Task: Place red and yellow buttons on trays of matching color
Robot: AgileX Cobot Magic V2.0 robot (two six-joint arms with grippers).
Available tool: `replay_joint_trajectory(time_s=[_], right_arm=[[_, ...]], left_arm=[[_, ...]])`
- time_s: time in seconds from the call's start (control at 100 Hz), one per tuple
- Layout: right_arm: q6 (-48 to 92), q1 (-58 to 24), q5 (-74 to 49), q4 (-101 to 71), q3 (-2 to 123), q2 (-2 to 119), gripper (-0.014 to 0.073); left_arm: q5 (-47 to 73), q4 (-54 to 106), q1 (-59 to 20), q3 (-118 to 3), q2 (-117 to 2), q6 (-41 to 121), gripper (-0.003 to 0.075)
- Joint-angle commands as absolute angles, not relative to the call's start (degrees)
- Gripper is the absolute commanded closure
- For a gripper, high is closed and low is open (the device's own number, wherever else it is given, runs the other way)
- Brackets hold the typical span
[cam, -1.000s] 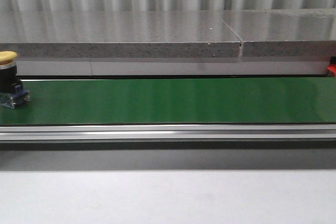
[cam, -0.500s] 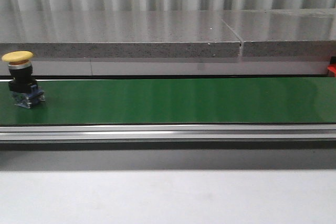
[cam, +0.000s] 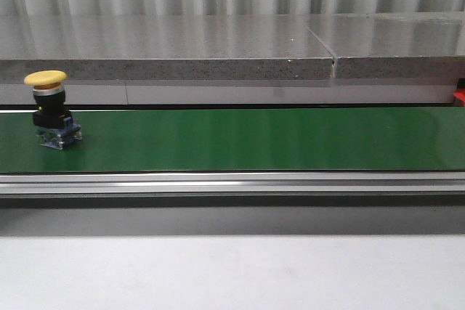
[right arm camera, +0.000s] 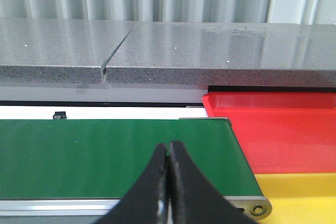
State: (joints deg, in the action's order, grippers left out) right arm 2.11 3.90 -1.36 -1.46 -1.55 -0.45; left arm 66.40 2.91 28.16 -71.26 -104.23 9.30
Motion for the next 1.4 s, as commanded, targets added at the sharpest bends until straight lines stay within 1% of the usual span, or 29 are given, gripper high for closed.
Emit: replay_joint_trajectory(time_s=[0.0,0.06,0.1,0.47,0.64,0.84,1.06,1.27,1.39], right_arm=[[2.09,4.19,2.98,-1.05,-0.71,-1.23,0.0632],[2.09,4.19,2.98,-1.05,-0.71,-1.23,0.0632],[2.09,4.19,2.98,-1.05,-0.71,-1.23,0.0632],[2.09,4.19,2.98,-1.05,-0.71,-1.23,0.0632],[2.09,4.19,2.98,-1.05,-0.71,-1.23,0.0632],[2.09,4.19,2.98,-1.05,-0.71,-1.23,0.0632],[2.09,4.19,2.98,-1.05,-0.71,-1.23,0.0632],[2.09,4.19,2.98,-1.05,-0.71,-1.23,0.0632],[2.09,4.19,2.98,-1.05,-0.71,-1.23,0.0632]], left_arm=[[65.96,4.27,28.31,-72.93,-101.79,9.40,0.0531],[65.73,4.66,28.31,-72.93,-101.54,9.40,0.0577],[65.42,4.66,28.31,-72.93,-101.11,9.40,0.0588],[65.32,4.44,27.99,-73.02,-89.59,9.40,0.0587],[66.62,4.29,25.25,-76.48,-86.16,8.64,0.0587],[67.87,3.23,18.49,-81.60,-86.42,7.29,0.0587],[68.84,2.36,12.09,-83.23,-90.24,6.86,0.0587],[70.05,2.25,9.36,-83.23,-94.73,6.86,0.0587],[70.35,2.25,9.11,-83.23,-96.40,6.86,0.0587]])
